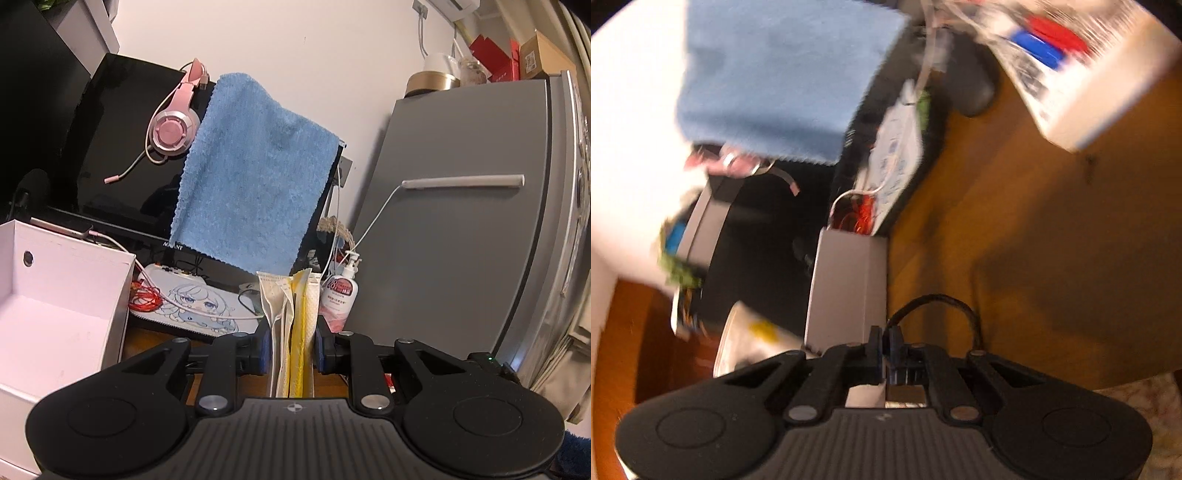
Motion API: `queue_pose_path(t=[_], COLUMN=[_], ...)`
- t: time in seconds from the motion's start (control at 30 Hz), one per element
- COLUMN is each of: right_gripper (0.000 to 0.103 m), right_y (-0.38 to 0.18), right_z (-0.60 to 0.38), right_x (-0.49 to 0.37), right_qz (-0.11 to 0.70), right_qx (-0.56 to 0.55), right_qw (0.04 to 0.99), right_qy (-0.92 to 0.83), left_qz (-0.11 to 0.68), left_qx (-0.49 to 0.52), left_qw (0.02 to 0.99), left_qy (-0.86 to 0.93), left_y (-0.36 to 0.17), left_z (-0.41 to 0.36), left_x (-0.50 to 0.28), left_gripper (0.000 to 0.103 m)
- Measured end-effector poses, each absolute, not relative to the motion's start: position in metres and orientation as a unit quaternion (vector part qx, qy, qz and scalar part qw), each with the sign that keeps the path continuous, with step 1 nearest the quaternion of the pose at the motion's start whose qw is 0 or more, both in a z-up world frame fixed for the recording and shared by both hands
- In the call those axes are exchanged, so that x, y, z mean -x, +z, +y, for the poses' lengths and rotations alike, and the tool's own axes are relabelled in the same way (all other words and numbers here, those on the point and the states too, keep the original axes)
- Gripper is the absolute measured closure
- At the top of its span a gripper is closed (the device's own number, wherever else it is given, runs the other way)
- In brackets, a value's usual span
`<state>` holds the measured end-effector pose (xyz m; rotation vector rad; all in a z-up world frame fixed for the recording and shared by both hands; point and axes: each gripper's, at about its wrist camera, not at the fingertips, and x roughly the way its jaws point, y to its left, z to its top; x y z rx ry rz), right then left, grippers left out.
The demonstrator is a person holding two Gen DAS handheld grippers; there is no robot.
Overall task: Fold shopping bag
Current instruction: 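Pick up the dark hair tie from the desk with the right tool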
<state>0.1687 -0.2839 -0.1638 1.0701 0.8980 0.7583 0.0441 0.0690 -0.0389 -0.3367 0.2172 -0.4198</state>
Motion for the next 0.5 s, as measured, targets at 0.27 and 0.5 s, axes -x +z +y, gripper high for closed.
queue_pose_path(t=[0.27,0.5], right_gripper=[0.096,0.088], right_y=[-0.1616,-0.1597], right_z=[-0.2828,-0.2819], right_x=[-0.1635,-0.1590], right_qz=[0.398,0.392], right_qx=[-0.466,-0.453], right_qw=[0.723,0.742], right_qy=[0.319,0.300], left_qz=[0.123,0.126], left_qx=[0.165,0.159], left_qw=[0.956,0.956], left_qy=[-0.209,-0.210], left_y=[-0.0450,-0.0455], left_z=[0.0631,0.0595], left_x=[-0.0500,-0.0506], left_gripper=[0.083,0.083])
